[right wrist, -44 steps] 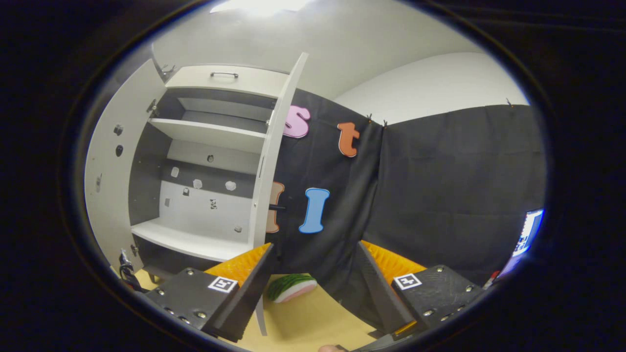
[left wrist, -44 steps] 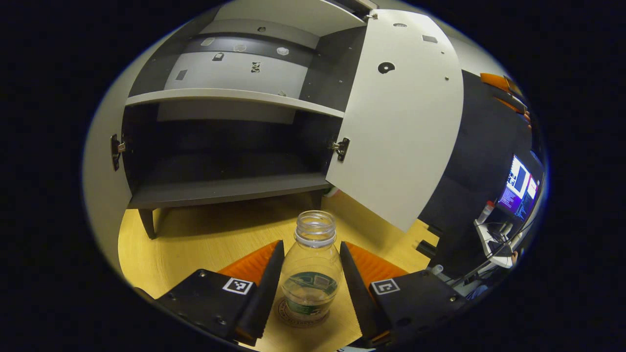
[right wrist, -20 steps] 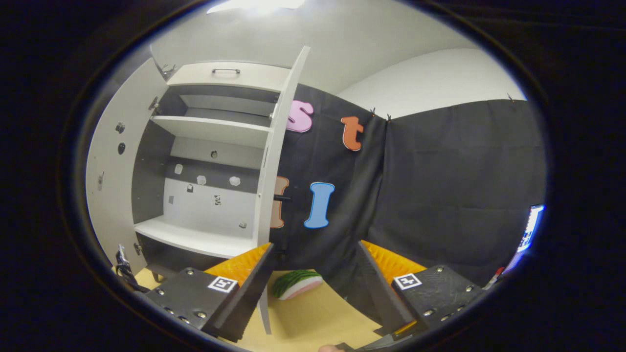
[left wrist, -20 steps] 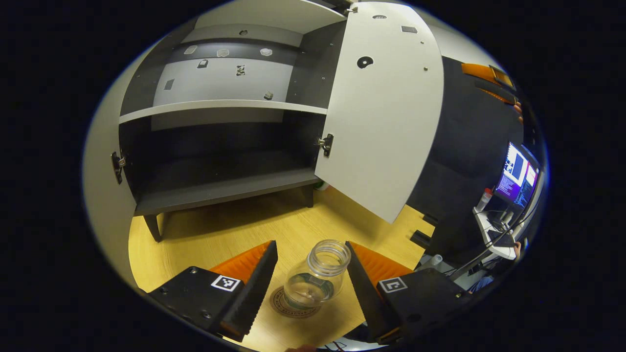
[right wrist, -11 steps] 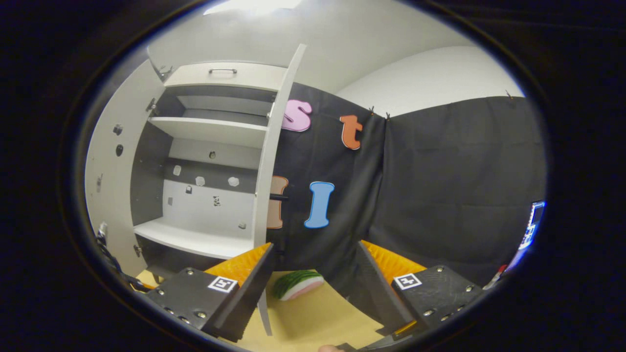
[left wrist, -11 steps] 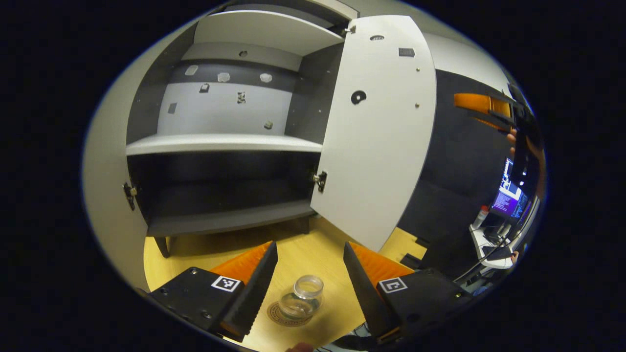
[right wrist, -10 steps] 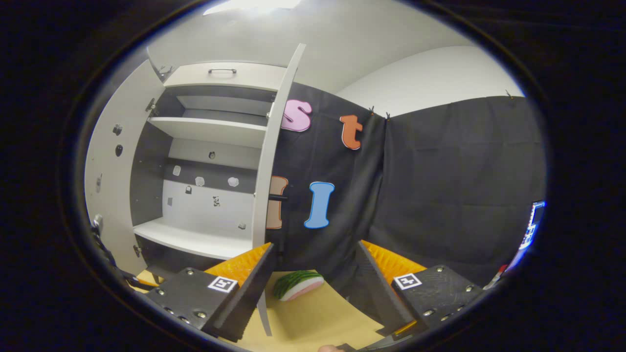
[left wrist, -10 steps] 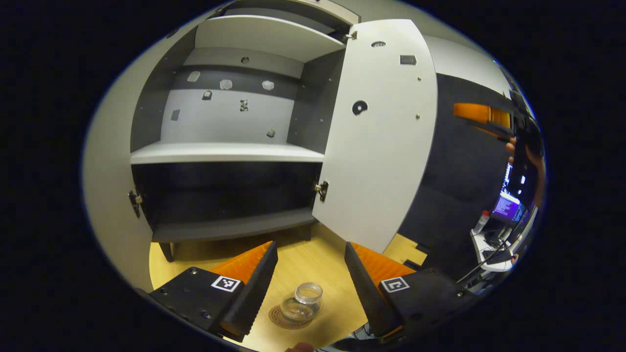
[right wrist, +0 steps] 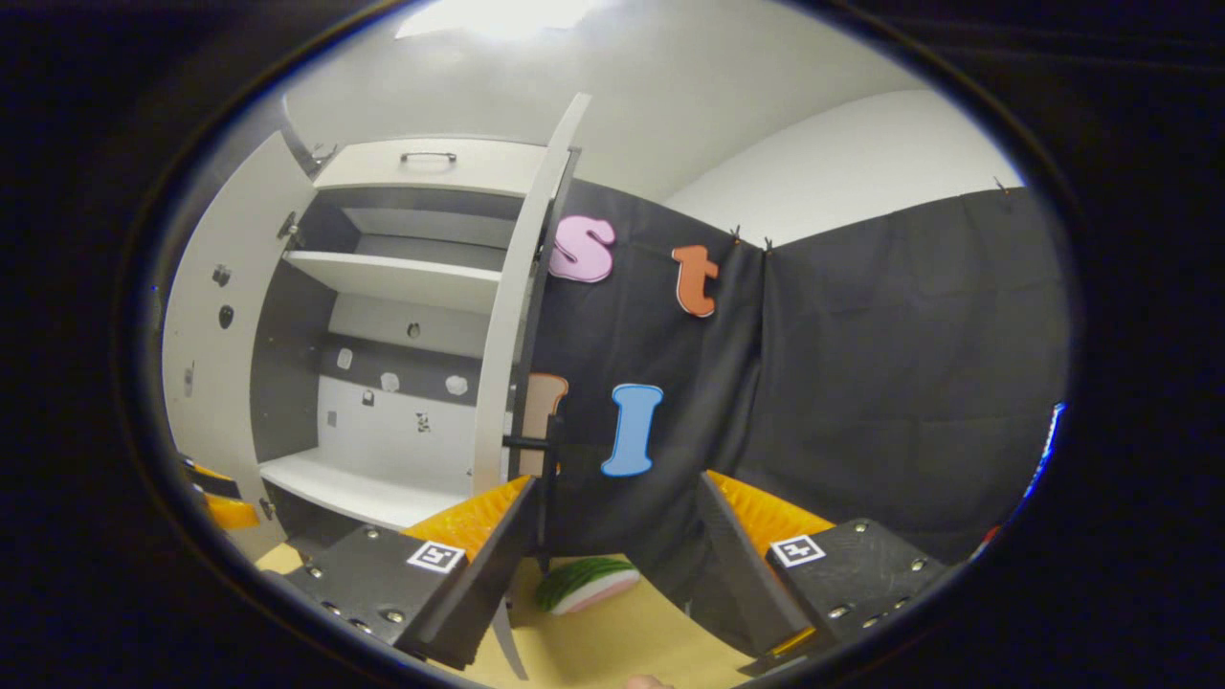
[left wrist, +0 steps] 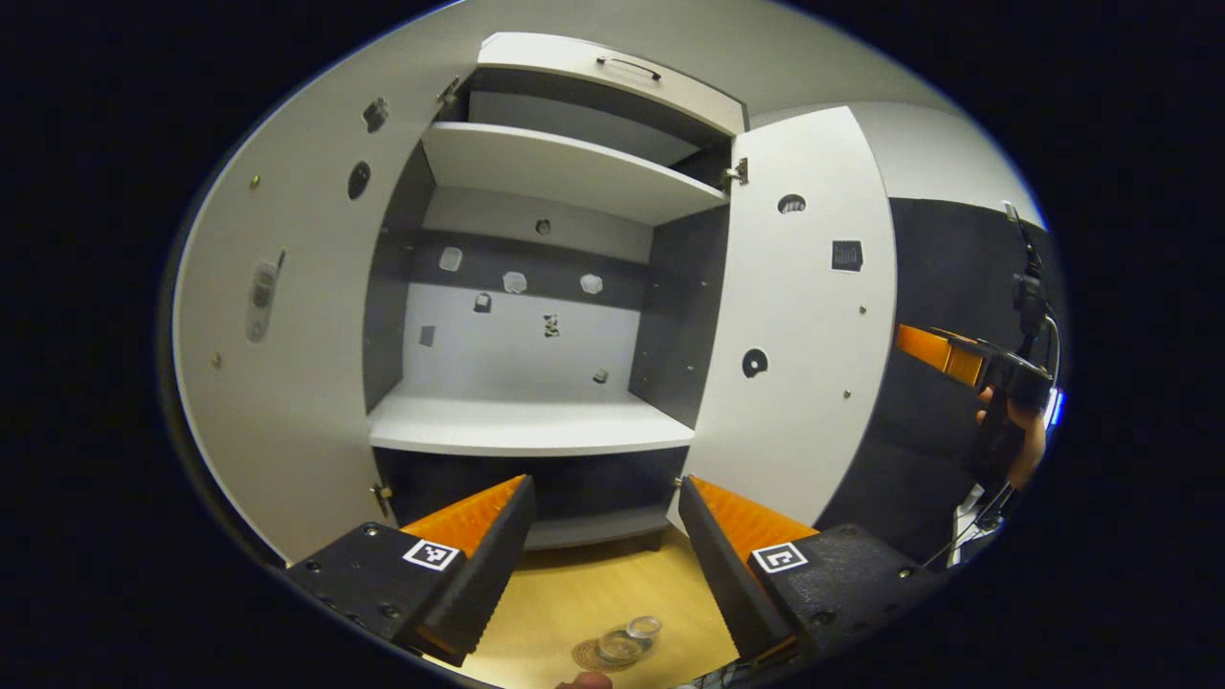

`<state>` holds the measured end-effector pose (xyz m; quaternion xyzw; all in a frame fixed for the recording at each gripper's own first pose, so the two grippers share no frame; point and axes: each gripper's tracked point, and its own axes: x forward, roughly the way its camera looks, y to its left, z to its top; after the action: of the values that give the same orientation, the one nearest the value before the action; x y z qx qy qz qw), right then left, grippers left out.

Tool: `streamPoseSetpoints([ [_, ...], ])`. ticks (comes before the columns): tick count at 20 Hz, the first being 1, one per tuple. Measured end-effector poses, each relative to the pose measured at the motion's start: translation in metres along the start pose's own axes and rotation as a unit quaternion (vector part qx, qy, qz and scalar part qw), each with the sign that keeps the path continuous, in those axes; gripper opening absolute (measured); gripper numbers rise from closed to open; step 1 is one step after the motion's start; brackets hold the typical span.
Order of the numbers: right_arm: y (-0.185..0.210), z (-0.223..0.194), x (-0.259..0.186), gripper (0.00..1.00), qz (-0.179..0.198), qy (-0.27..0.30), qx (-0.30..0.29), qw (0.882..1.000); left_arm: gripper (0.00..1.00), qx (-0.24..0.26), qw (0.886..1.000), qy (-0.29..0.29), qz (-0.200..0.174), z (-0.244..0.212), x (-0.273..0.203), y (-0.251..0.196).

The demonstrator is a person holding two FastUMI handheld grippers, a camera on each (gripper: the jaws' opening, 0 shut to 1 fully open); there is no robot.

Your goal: Grasp the bottle in the cabinet with the left hand and place it on the coaster, then close the right door with the right hand and the left door with the left hand.

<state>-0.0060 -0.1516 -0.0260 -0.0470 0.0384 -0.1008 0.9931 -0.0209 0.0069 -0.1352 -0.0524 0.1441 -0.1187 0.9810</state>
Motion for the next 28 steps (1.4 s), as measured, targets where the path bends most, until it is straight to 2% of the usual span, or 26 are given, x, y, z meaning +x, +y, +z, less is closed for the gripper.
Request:
streamPoseSetpoints([
  [4, 0.010, 0.015, 0.012, 0.99, 0.018, -0.021, 0.002, 1.000, 0.95, -0.002, 0.999, -0.021, 0.047, 0.027, -0.029, 0.022],
  [11, 0.041, 0.019, 0.013, 0.98, 0.106, -0.021, 0.019, 0.994, 0.95, -0.021, 0.992, -0.045, 0.115, 0.046, -0.070, 0.060],
  [18, 0.110, 0.023, 0.014, 1.00, 0.206, -0.017, 0.046, 0.977, 0.95, -0.046, 0.988, -0.059, 0.132, 0.048, -0.084, 0.062],
  [19, 0.119, 0.023, 0.017, 0.98, 0.211, -0.017, 0.044, 0.976, 0.95, -0.048, 0.988, -0.062, 0.137, 0.048, -0.087, 0.063],
  [20, 0.124, 0.023, 0.021, 1.00, 0.213, -0.015, 0.040, 0.976, 0.95, -0.048, 0.987, -0.064, 0.142, 0.047, -0.091, 0.065],
  [22, 0.137, 0.021, 0.025, 0.93, 0.226, -0.014, 0.044, 0.973, 0.95, -0.048, 0.984, -0.064, 0.158, 0.046, -0.103, 0.072],
  [23, 0.144, 0.019, 0.025, 0.98, 0.234, -0.009, 0.049, 0.971, 0.95, -0.047, 0.982, -0.065, 0.170, 0.045, -0.110, 0.079],
  [28, 0.179, 0.018, 0.033, 0.99, 0.248, -0.010, 0.054, 0.967, 0.95, -0.044, 0.973, -0.071, 0.217, 0.048, -0.136, 0.107],
])
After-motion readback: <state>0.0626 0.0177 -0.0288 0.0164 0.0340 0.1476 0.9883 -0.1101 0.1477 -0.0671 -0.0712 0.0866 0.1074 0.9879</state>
